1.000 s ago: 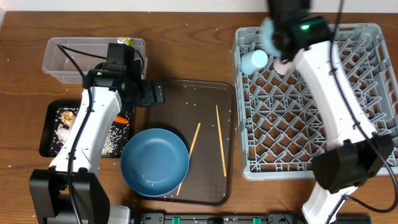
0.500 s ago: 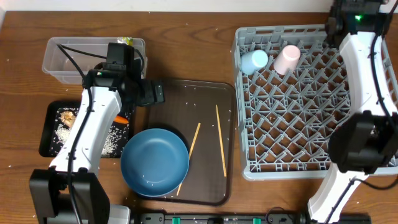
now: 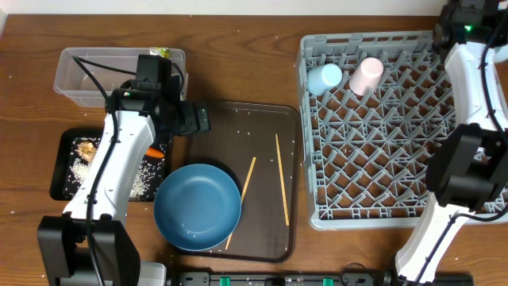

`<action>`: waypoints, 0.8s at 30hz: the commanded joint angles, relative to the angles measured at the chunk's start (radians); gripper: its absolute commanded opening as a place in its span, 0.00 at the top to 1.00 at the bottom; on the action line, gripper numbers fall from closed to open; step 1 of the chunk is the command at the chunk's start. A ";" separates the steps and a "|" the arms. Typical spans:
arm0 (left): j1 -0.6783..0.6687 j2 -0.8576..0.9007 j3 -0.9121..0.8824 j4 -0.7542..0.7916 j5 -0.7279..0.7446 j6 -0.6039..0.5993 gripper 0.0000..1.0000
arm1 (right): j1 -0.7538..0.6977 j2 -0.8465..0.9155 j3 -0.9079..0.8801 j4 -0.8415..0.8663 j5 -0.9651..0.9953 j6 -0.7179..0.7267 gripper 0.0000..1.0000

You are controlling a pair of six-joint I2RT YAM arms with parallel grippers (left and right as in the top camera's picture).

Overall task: Sort waste into correct bins and load items into the dishwasher rack
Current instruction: 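Carry the bowl to the rack's far right corner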

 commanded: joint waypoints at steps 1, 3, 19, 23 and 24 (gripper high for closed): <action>0.003 -0.005 -0.005 -0.001 -0.013 0.006 0.02 | -0.033 0.042 0.001 0.001 0.027 -0.092 0.99; 0.003 -0.005 -0.005 -0.001 -0.013 0.006 0.02 | -0.038 0.056 0.001 -0.015 0.007 -0.098 0.99; 0.003 -0.005 -0.005 -0.001 -0.013 0.006 0.02 | 0.008 0.104 0.001 -0.069 -0.107 -0.097 0.99; 0.003 -0.005 -0.005 -0.001 -0.013 0.006 0.02 | 0.036 0.105 0.001 -0.069 -0.137 -0.094 0.99; 0.003 -0.005 -0.005 -0.001 -0.013 0.006 0.02 | 0.044 0.105 0.001 -0.070 -0.149 -0.094 0.99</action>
